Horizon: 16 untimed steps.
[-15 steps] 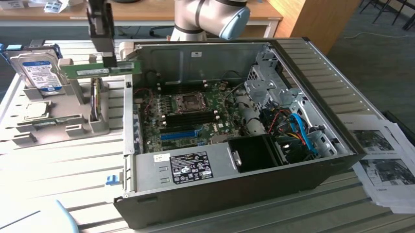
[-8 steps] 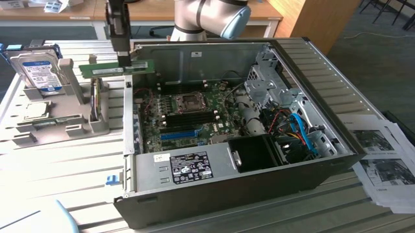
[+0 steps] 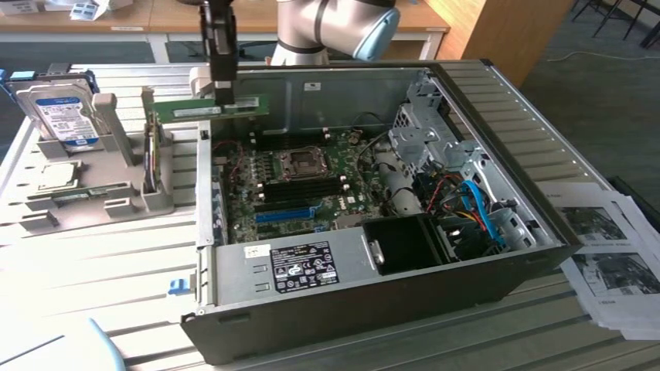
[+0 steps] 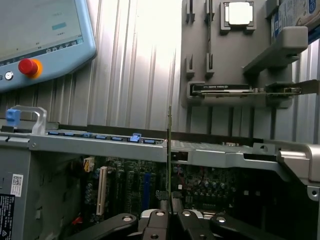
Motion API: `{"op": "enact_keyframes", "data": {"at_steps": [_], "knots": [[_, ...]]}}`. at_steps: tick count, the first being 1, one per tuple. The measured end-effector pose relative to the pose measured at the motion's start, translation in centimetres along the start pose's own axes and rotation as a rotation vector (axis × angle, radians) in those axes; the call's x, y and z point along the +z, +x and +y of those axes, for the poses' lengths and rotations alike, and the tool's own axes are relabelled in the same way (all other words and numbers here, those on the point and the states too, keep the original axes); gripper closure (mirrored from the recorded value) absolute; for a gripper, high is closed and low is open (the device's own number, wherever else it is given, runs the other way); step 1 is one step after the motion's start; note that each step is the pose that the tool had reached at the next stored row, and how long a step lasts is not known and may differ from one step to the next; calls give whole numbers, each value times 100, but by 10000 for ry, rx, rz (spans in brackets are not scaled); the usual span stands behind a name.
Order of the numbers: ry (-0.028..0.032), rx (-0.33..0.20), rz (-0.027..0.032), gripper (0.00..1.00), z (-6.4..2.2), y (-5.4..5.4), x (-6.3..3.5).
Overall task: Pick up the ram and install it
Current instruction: 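Pick up the ram and move it above insertion slot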
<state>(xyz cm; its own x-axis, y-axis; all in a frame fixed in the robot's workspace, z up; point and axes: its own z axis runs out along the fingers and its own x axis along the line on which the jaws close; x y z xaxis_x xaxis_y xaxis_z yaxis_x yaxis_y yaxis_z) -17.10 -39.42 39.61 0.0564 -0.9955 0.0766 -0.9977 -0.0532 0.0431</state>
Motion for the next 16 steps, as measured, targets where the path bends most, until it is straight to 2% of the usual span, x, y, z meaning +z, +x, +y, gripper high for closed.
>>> {"op": "enact_keyframes", "data": {"at_steps": [16], "knots": [[-2, 1, 0, 89, -574, 32, -23]]}}
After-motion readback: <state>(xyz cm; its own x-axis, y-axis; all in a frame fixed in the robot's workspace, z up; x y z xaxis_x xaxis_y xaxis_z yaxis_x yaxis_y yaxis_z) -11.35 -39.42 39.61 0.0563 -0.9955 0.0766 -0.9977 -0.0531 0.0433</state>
